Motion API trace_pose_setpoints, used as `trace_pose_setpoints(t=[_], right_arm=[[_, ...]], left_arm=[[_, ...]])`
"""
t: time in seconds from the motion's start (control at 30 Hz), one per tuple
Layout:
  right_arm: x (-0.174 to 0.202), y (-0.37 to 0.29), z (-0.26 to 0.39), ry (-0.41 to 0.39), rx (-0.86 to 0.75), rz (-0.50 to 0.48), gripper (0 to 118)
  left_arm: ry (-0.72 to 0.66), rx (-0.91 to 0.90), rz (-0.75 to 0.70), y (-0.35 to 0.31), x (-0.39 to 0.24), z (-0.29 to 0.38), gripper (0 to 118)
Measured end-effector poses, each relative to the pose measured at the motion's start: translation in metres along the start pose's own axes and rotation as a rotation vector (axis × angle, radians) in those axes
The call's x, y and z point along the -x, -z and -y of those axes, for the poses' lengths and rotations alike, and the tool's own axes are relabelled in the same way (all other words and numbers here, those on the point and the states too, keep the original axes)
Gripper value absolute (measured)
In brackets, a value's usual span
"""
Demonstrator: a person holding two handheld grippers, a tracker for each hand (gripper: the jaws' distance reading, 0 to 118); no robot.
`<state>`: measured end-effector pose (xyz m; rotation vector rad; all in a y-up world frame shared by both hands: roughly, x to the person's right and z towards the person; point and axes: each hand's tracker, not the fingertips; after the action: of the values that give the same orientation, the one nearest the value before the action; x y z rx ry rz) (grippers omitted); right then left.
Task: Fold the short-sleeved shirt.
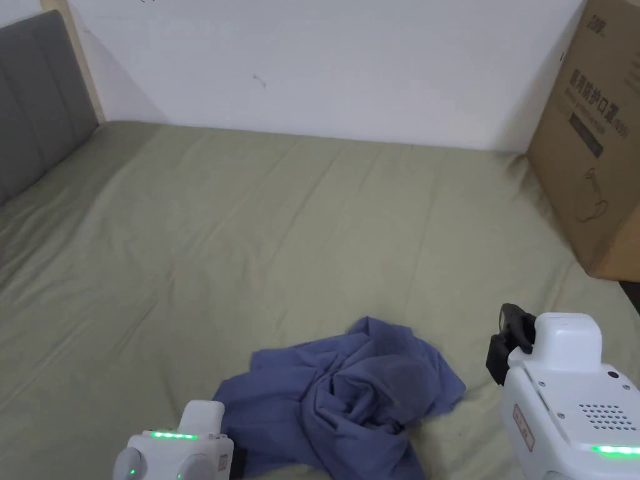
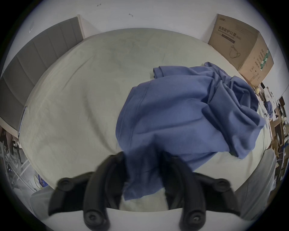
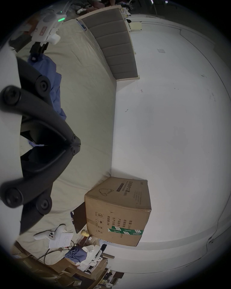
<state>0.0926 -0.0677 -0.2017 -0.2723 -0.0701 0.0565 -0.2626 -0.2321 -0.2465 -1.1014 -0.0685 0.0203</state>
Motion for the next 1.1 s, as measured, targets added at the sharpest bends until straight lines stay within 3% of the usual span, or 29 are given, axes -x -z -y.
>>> trace_pose_setpoints(t=[0.03,0.1,0.17,0.27,0.3,0.33,0.37,0.4,0.67,0.73,0.8,0.87,0.9,1.1], right_arm=[[-0.002,0.004,0.002,0.004,0.022,0.003,0],[-0.006,0.016,0.006,0.027,0.087,0.002,0],[-0.011,0.034,0.011,0.050,0.154,0.005,11],[-0.020,0.070,0.022,0.064,0.286,-0.017,56],[-0.023,0.083,0.028,0.073,0.322,-0.024,83],[-0.025,0.098,0.034,0.084,0.366,-0.032,98],[-0.027,0.114,0.042,0.088,0.420,-0.044,107],[-0.029,0.127,0.048,0.096,0.471,-0.058,108],[-0.024,0.208,0.112,0.097,0.738,-0.078,106],[-0.020,0.212,0.122,0.106,0.780,-0.093,89],[-0.016,0.210,0.129,0.134,0.786,-0.116,59],[-0.010,0.199,0.128,0.132,0.763,-0.127,38],[-0.009,0.196,0.126,0.123,0.751,-0.128,17],[-0.018,0.170,0.090,0.104,0.623,-0.121,10]], left_arm=[[0.010,-0.025,0.004,-0.003,0.000,0.000,4],[0.003,-0.035,0.039,-0.006,0.003,-0.003,4],[-0.023,-0.073,0.084,-0.016,0.008,-0.006,4],[-0.040,-0.166,0.119,-0.046,0.010,-0.017,4],[-0.029,-0.180,0.124,-0.053,0.010,-0.021,3],[-0.027,-0.201,0.132,-0.060,0.012,-0.024,4],[-0.028,-0.217,0.141,-0.065,0.012,-0.028,3],[-0.029,-0.225,0.144,-0.068,0.012,-0.031,3],[-0.021,-0.243,0.158,-0.063,0.011,-0.043,4],[-0.019,-0.235,0.158,-0.060,0.013,-0.044,4],[-0.028,-0.228,0.160,-0.058,0.013,-0.044,3],[-0.038,-0.220,0.164,-0.056,0.016,-0.044,4],[-0.042,-0.219,0.166,-0.056,0.017,-0.044,4],[-0.081,-0.240,0.201,-0.064,0.022,-0.046,3]])
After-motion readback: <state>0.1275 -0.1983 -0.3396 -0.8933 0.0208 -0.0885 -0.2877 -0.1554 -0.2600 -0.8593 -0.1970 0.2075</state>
